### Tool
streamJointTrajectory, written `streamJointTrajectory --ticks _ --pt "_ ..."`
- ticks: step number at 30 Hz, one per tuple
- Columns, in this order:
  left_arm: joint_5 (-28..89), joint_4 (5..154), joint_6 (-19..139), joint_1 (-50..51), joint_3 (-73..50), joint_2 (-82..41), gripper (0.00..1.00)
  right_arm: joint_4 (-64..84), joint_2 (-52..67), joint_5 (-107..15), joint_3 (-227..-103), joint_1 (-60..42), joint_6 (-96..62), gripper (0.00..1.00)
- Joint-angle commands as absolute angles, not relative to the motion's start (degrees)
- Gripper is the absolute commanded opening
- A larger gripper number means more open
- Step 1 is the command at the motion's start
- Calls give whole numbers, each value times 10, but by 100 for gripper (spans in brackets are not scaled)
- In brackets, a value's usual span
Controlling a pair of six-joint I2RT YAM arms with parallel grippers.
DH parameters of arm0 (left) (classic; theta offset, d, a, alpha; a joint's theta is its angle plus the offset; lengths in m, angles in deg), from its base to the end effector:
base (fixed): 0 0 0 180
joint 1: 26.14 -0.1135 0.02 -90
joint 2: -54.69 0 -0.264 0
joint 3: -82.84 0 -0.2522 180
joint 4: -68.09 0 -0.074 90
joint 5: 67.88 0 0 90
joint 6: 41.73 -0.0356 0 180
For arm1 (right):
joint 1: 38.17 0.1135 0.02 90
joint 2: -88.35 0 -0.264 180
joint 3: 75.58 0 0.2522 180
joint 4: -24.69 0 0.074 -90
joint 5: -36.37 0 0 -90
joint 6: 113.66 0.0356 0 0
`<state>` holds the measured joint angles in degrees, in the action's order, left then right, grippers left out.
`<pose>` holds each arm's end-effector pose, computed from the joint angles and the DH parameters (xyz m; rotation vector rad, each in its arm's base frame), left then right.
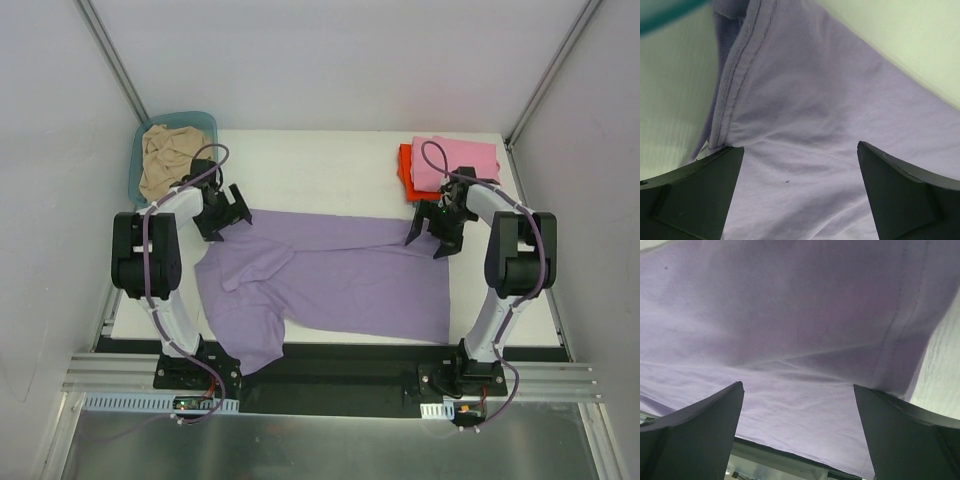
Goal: Fold and stack the t-shirts
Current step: Fold the flattened tshirt in 1/3 of the way
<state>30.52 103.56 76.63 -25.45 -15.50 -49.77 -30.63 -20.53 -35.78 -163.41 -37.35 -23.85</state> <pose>0.3758 -0.0097 0.1785 -0.5728 2.5541 -0.3726 0.3660 0.0162 0.1679 -0.0792 2.8717 0.4530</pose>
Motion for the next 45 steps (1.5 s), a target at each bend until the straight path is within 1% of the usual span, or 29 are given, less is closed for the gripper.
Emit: streamJointTrajectory --ticks 1,6,10,15,18,21,24,25,26,28,33,36,37,39,43,44,45 --pt "293 1039 731 -258 -112 -544 99 -303 -238 -365 -1678 -399 -239 97" --pt "285 1043 696 -258 -74 -562 99 -314 -261 -380 -1722 -407 -253 97" --pt "284 1044 658 -258 -38 -568 99 -337 -260 -444 -1756 -408 -271 97" --pt "313 1054 623 -268 -8 -555 99 -357 -215 -455 -1774 -407 -295 97" --pt "348 1054 645 -266 -11 -510 99 -351 -167 -445 -1758 -402 -297 97" --pt "366 1057 689 -263 -45 -474 99 -332 -117 -417 -1711 -392 -289 97" --pt "376 1057 722 -221 -113 -400 99 -299 -76 -375 -1638 -386 -272 97" --pt "369 1057 731 -191 -152 -384 99 -289 -53 -355 -1620 -384 -266 97" --pt "357 1057 747 -170 -169 -367 100 -273 -42 -346 -1580 -383 -260 97" --pt "320 1057 766 -118 -212 -326 99 -263 -19 -333 -1549 -370 -252 97" --pt "282 1057 824 -53 -264 -282 99 -255 -3 -346 -1494 -351 -249 97" --pt "270 1057 834 -39 -291 -282 91 -255 -5 -347 -1482 -349 -251 97" --pt "263 1057 836 -36 -294 -284 86 -254 -4 -348 -1480 -349 -251 97" --pt "263 1057 838 -24 -303 -292 84 -253 -9 -350 -1477 -349 -252 97" --pt "260 1057 839 -10 -293 -322 71 -252 -13 -350 -1480 -349 -252 97" --pt "266 1057 840 -8 -289 -333 66 -255 -14 -351 -1481 -349 -255 97" --pt "267 1057 843 -8 -284 -339 65 -257 -15 -360 -1484 -349 -257 97"
